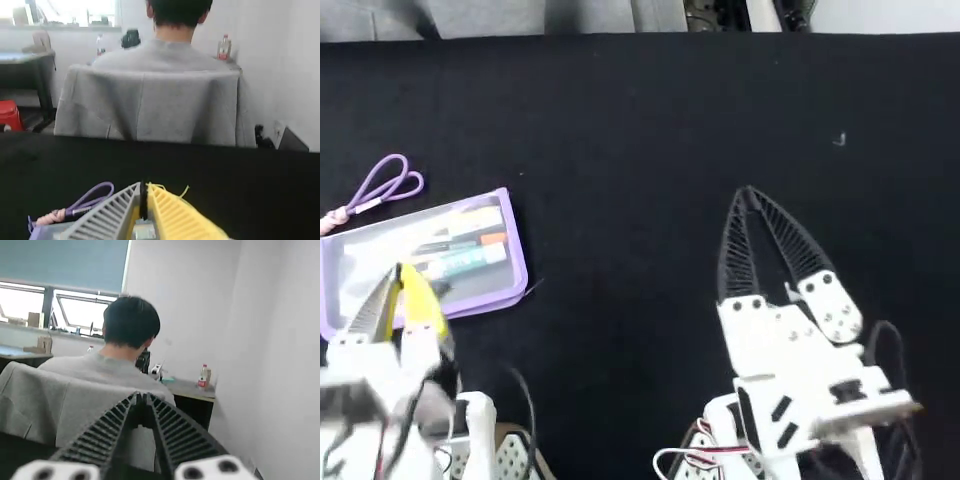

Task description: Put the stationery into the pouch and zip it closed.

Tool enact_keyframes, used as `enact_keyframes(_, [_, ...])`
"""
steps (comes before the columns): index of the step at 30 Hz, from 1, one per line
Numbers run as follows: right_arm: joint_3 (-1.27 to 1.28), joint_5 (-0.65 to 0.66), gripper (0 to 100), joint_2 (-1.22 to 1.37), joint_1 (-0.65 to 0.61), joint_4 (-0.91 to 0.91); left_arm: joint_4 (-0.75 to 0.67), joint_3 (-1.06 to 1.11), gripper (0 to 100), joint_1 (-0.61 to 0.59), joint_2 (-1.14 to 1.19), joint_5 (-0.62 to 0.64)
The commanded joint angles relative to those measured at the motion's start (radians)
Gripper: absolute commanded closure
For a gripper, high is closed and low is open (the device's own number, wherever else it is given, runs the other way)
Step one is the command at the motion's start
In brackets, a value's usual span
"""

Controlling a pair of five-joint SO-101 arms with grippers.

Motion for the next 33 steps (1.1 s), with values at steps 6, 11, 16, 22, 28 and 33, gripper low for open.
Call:
enact_keyframes(6, [0.194,0.009,98.7,-0.079,0.017,0.081,-0.209,0.61,97,0.008,0.011,-0.011])
enact_keyframes(11, [0.367,0.009,98.7,-0.079,0.017,0.143,-0.216,0.769,97,0.012,0.011,-0.011])
enact_keyframes(16, [0.479,0.009,98.7,-0.079,0.018,0.221,-0.212,0.885,97,0.001,0.012,-0.011])
enact_keyframes(22, [0.549,0.011,98.7,-0.079,0.018,0.385,-0.21,0.932,97,0.01,0.014,-0.011])
enact_keyframes(28, [0.647,0.011,98.7,-0.077,0.029,0.463,-0.212,1.0,97,0.01,0.015,-0.011])
enact_keyframes(33, [0.708,0.011,98.7,-0.085,0.132,0.473,-0.14,1.0,97,0.005,0.015,-0.011])
